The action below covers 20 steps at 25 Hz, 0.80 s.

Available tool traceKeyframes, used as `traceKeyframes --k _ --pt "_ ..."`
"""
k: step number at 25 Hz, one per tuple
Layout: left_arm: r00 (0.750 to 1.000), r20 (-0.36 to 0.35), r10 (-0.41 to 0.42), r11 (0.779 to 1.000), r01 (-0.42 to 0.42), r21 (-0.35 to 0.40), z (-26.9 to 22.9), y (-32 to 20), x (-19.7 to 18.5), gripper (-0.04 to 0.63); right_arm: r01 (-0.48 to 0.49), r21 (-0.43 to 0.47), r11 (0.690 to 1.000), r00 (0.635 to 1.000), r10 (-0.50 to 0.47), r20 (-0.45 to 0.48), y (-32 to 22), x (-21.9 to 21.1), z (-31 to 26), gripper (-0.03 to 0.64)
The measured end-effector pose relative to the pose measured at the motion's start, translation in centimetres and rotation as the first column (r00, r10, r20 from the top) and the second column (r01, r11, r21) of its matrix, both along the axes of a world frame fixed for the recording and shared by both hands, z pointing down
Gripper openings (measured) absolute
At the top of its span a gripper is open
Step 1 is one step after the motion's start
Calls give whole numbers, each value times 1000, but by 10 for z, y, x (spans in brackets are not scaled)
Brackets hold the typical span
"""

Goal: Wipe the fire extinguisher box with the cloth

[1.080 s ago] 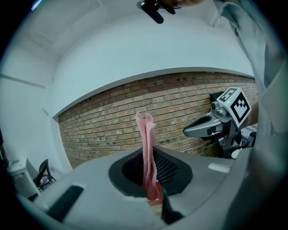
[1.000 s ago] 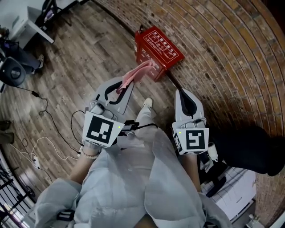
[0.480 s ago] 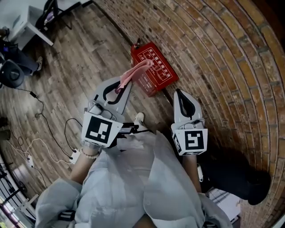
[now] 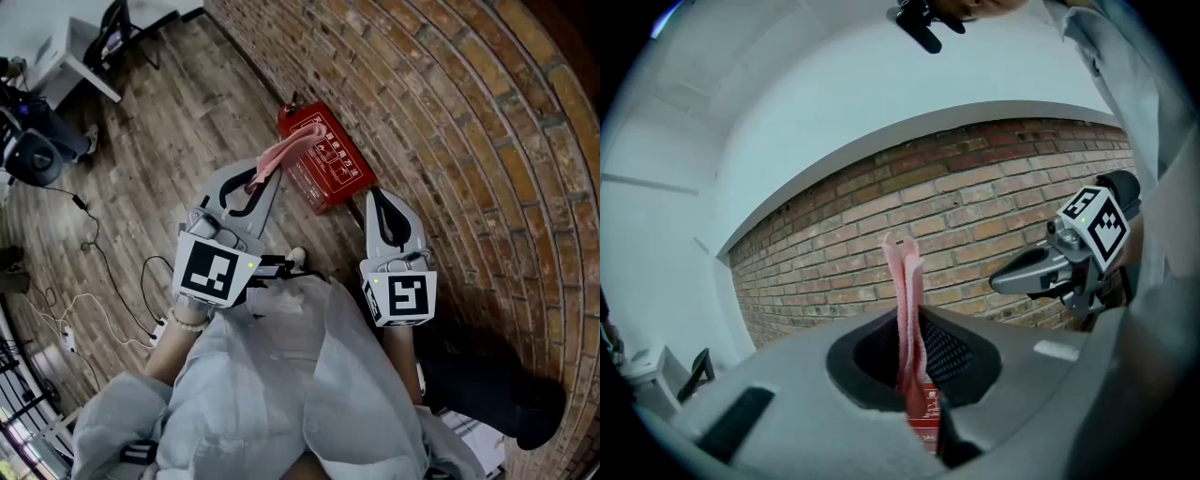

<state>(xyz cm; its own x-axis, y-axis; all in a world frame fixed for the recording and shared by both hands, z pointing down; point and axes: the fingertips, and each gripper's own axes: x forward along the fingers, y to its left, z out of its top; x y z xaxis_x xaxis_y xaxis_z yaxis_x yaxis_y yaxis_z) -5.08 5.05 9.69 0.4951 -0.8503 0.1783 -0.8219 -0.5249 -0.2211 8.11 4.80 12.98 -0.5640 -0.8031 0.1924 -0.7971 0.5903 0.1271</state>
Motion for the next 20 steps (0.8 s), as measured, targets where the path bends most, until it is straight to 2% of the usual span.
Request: traceKeyframes --k 10,15,20 --pt "996 6 93 995 -93 -47 12 -15 25 11 -93 -36 995 996 93 7 -4 28 14 5" --pt "989 -6 147 986 -147 -79 24 -26 33 11 -149 -60 987 989 150 17 -13 32 22 5" --pt "981 -7 195 975 -194 -109 40 -38 33 11 -169 -82 982 986 169 -6 -20 26 34 5"
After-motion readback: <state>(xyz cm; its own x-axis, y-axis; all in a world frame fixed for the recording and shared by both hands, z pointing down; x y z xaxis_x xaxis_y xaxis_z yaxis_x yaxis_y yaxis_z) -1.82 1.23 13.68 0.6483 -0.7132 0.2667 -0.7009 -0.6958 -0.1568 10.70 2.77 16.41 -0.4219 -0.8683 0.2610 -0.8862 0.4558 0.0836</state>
